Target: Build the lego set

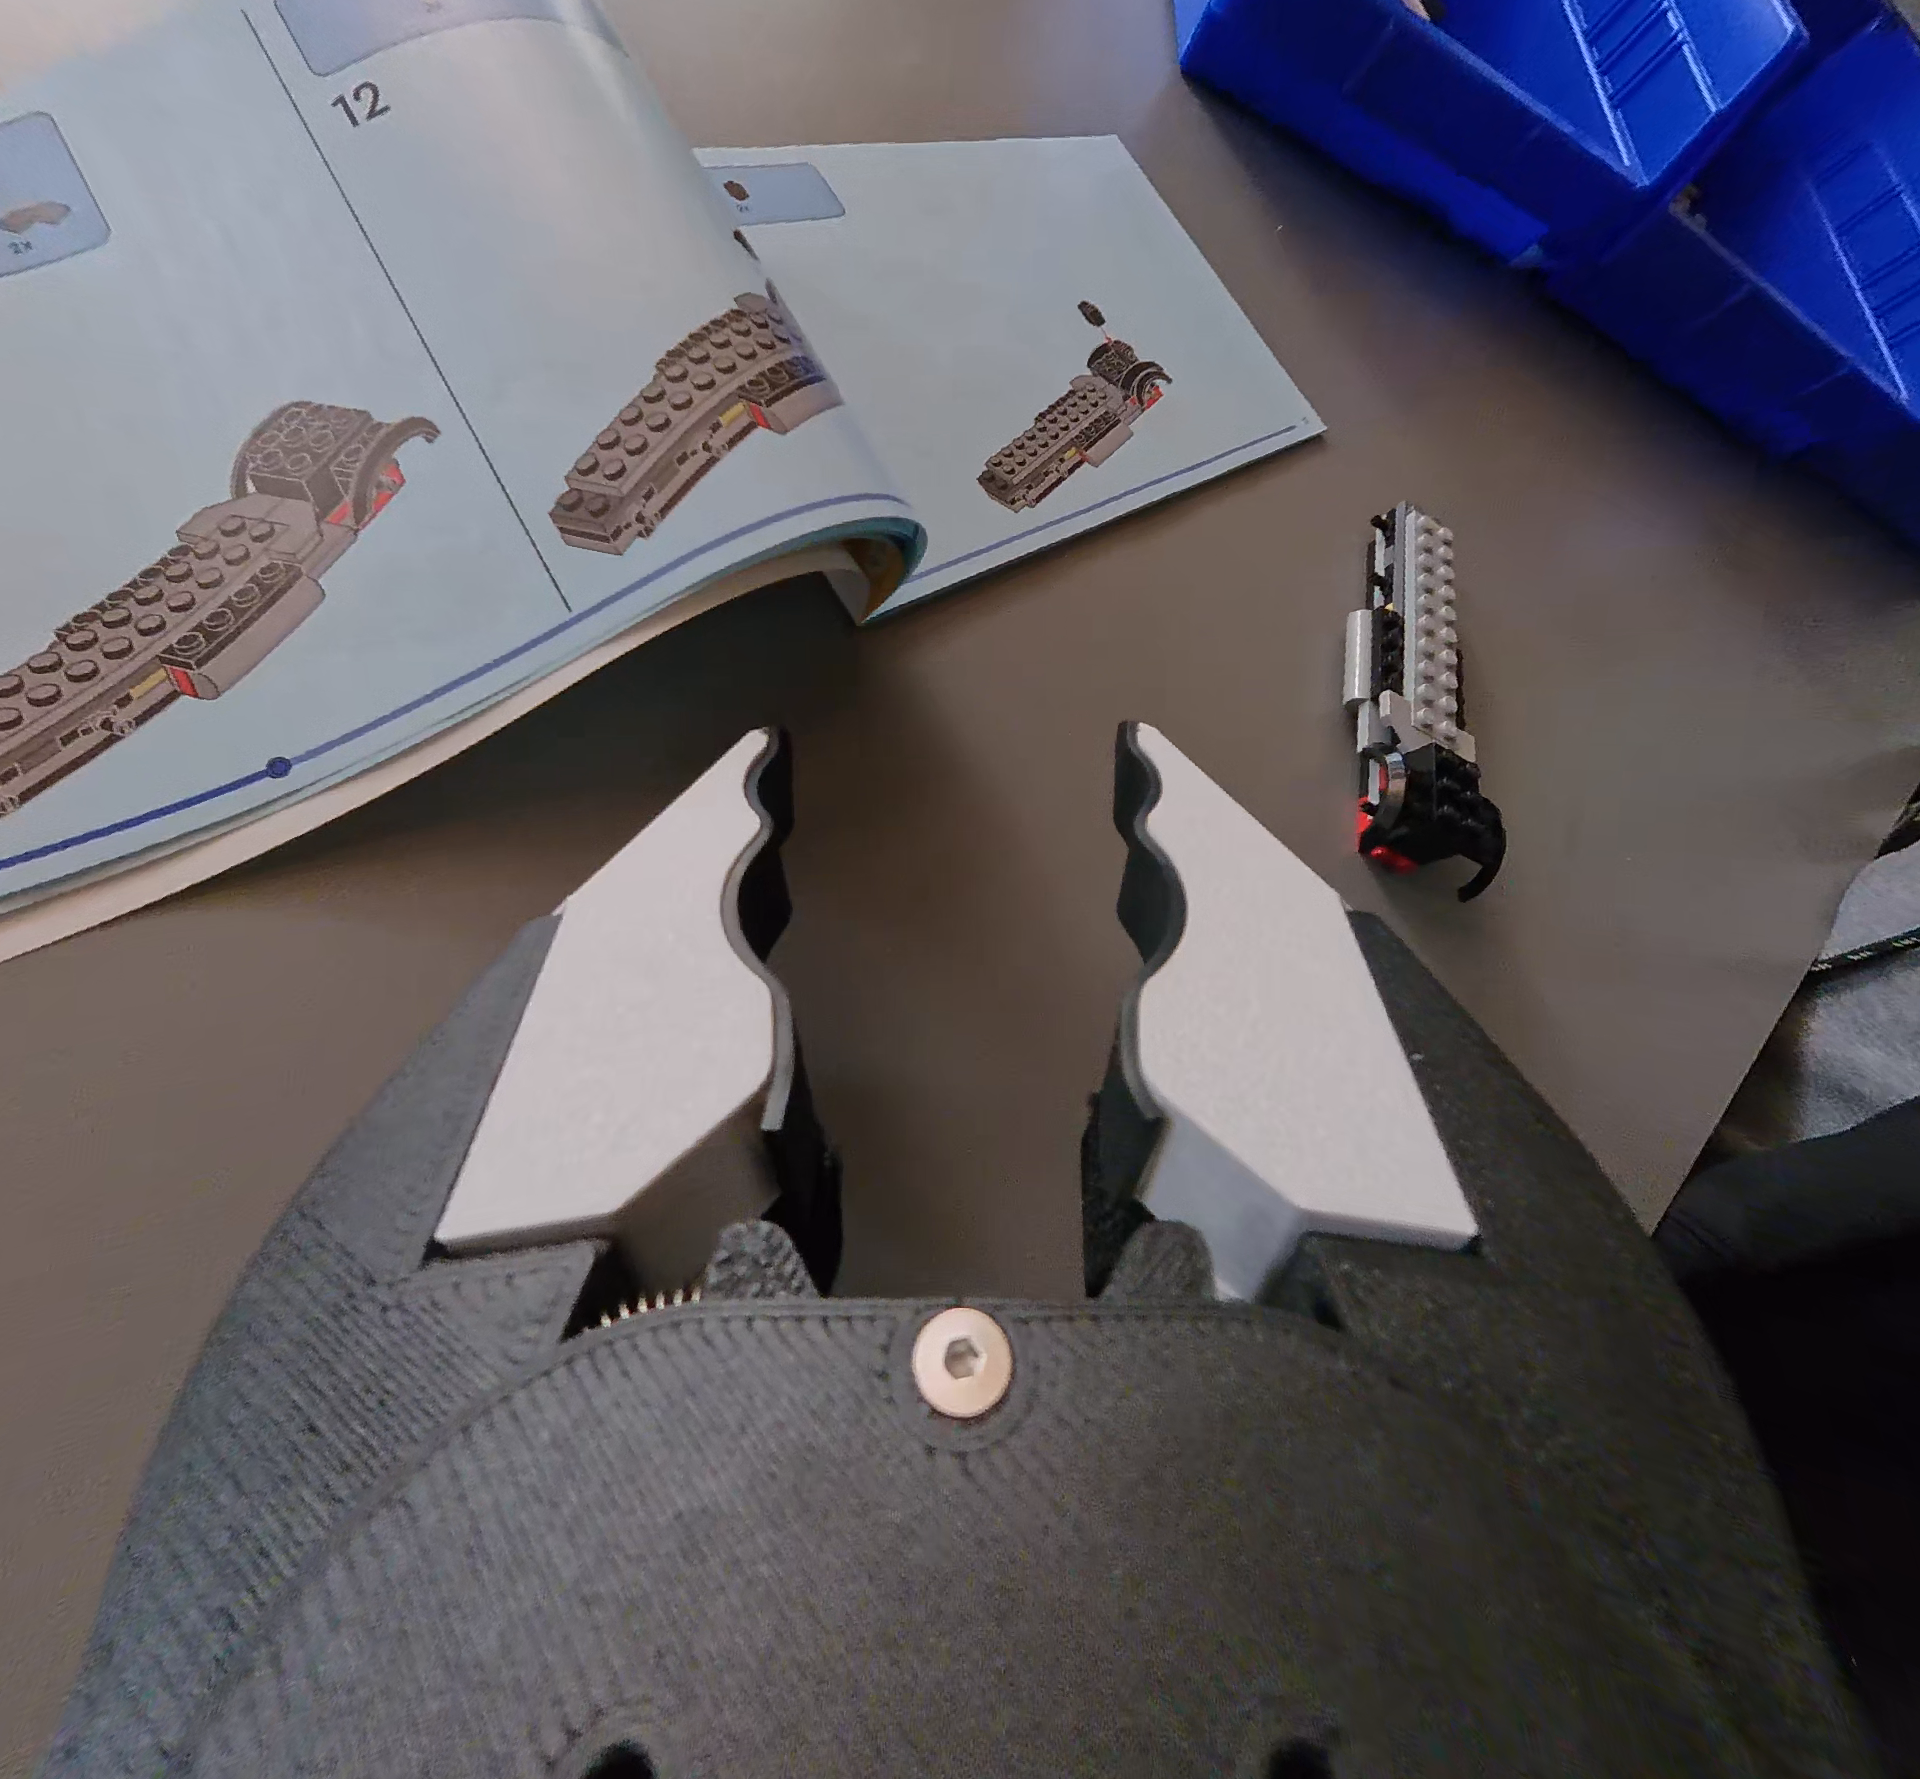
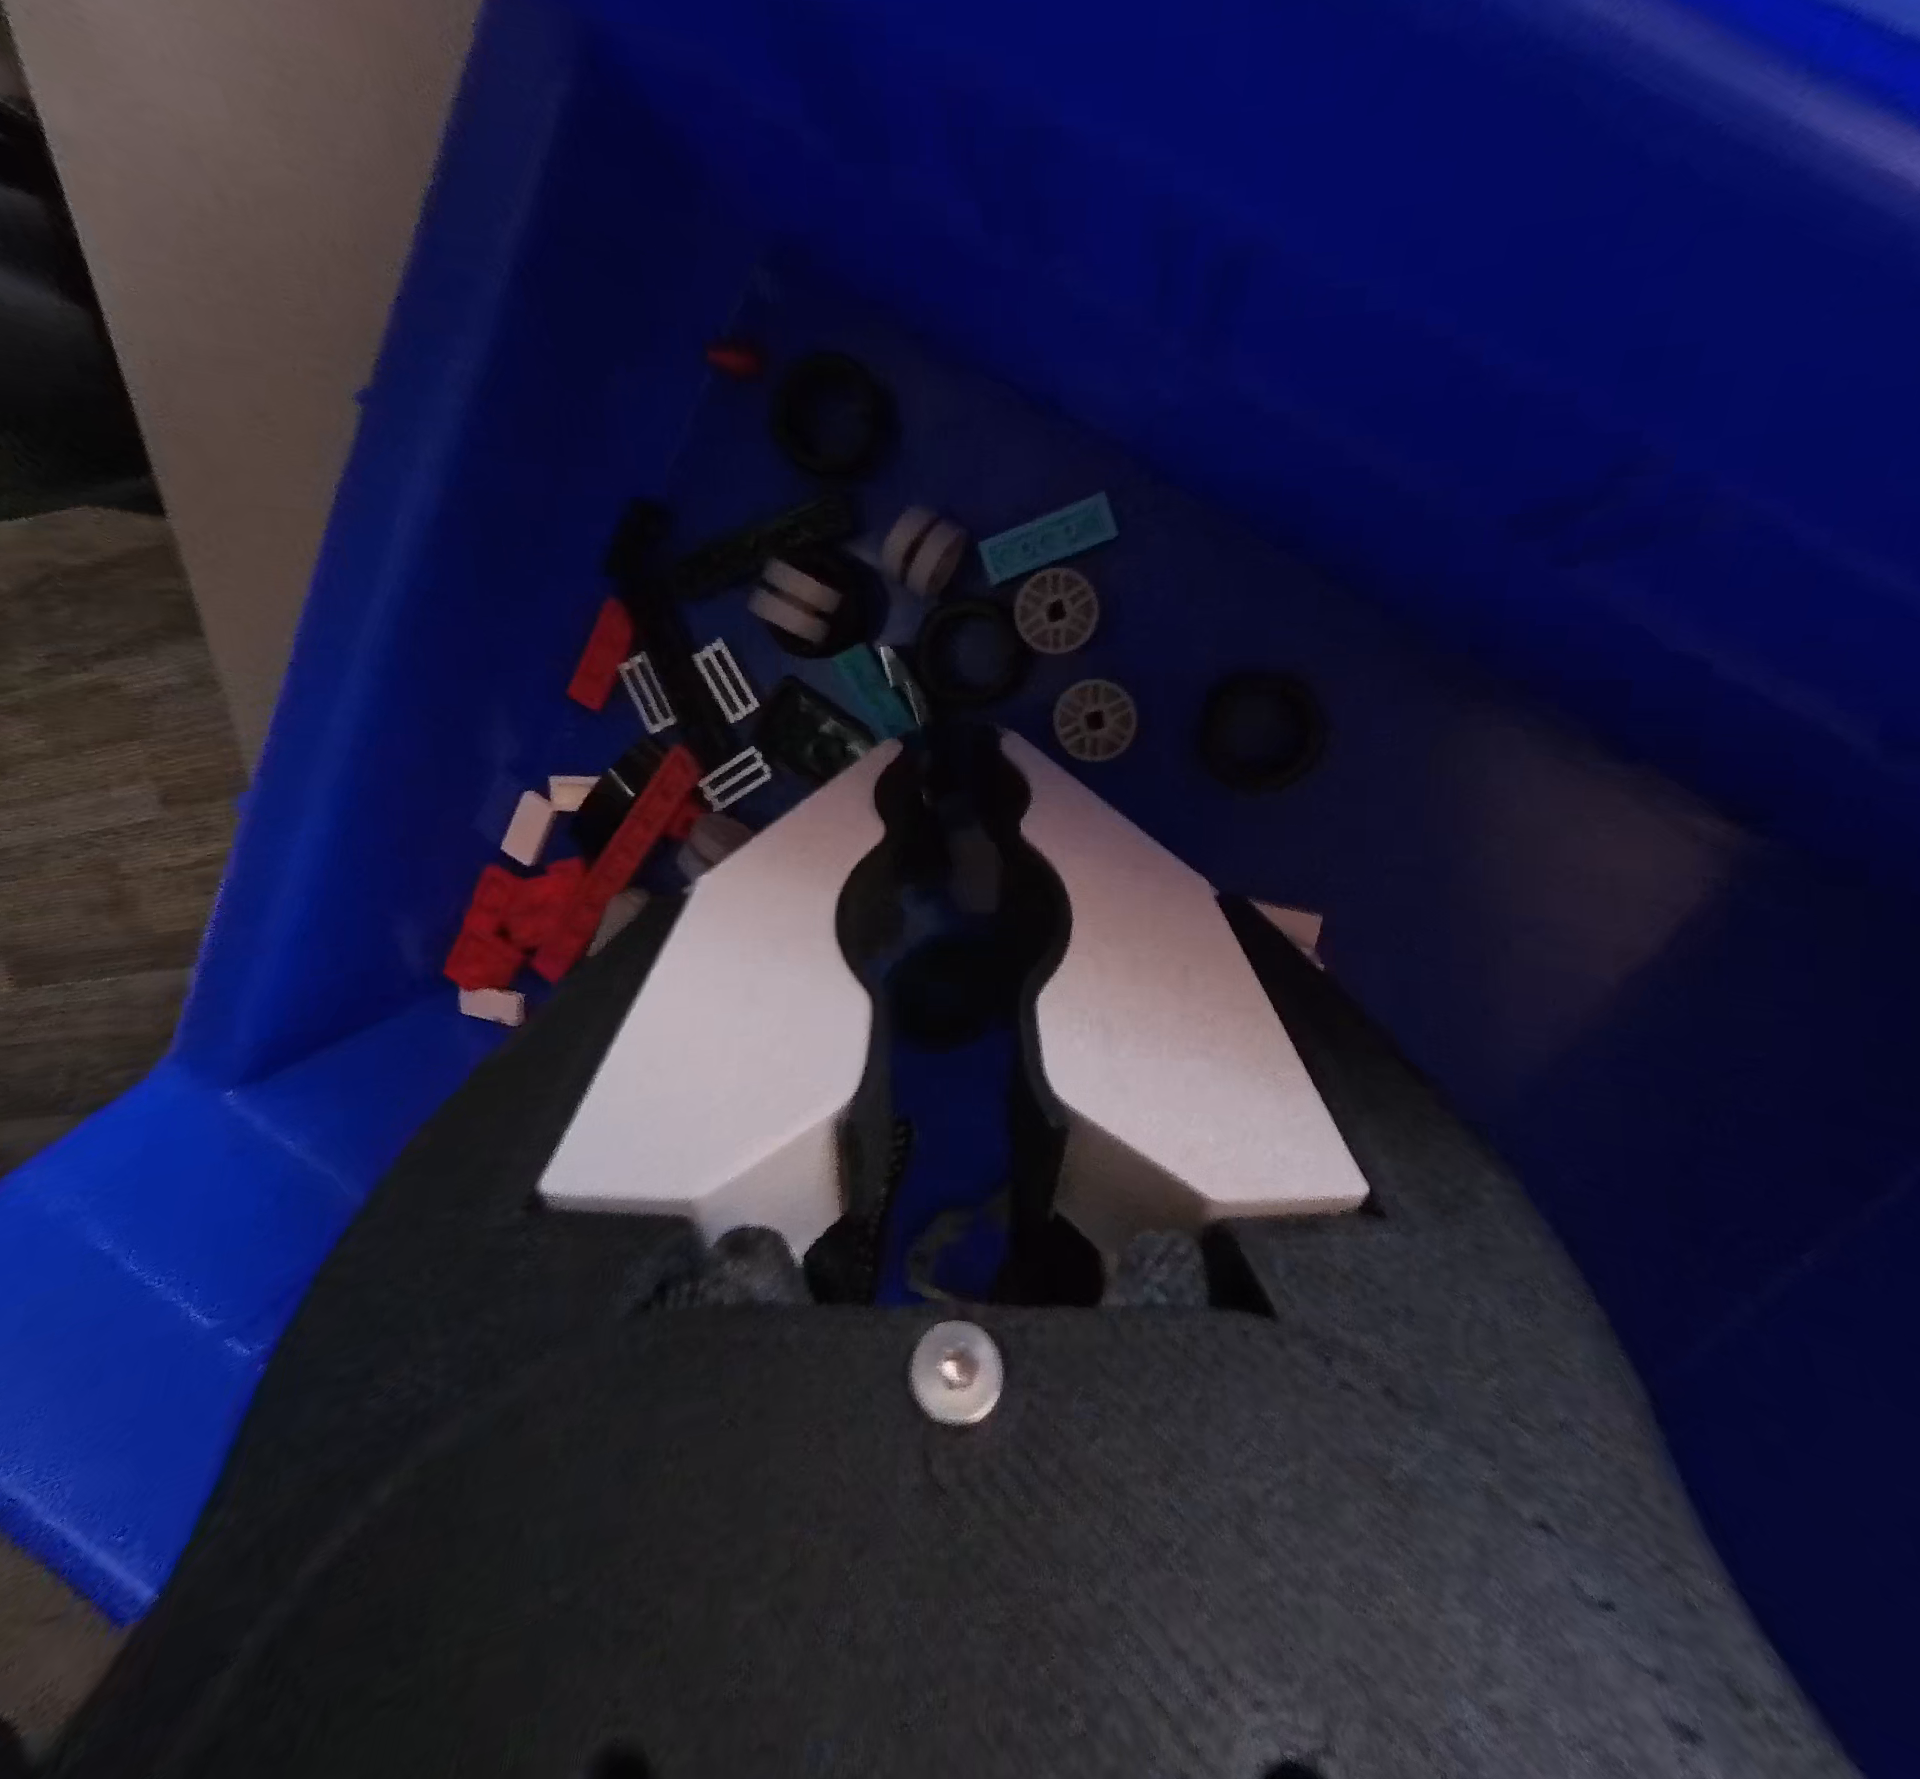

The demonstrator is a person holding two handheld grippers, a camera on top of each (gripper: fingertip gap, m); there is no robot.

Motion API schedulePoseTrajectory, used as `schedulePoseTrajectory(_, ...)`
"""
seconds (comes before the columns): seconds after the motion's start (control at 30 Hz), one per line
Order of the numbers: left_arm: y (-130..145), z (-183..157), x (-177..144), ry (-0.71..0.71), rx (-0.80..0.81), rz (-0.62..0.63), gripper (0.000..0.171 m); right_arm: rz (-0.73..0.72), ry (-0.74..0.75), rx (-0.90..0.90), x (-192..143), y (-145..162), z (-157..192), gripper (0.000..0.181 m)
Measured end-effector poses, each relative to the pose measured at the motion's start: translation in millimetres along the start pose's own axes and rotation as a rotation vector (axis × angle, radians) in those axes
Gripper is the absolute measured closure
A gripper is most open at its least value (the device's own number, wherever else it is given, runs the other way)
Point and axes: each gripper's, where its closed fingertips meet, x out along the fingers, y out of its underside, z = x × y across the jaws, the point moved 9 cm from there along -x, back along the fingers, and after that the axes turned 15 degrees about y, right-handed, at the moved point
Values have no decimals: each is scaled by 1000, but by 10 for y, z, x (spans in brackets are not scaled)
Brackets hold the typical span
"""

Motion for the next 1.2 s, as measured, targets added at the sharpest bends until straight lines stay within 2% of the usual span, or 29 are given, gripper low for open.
schedulePoseTrajectory(0.47,-4,8,-10,9,-8,-10,110,1,13,-4,33,-1,-6,172)
schedulePoseTrajectory(0.57,-6,4,-15,16,-6,-16,110,-23,37,11,-82,-29,4,172)
schedulePoseTrajectory(0.73,-5,0,-14,26,-5,-15,110,-116,124,51,-451,-179,107,172)
schedulePoseTrajectory(0.87,-2,-14,-7,31,9,-7,110,-284,208,127,-743,-513,395,173)
schedulePoseTrajectory(1.0,-3,-31,-11,30,24,-10,110,-446,255,219,-816,-1008,852,173)
schedulePoseTrajectory(1.1,1,-37,1,23,29,2,110,-584,202,269,-673,-1503,1211,173)
schedulePoseTrajectory(1.2,6,-44,15,12,38,17,110,-655,172,309,-249,-2020,1410,173)
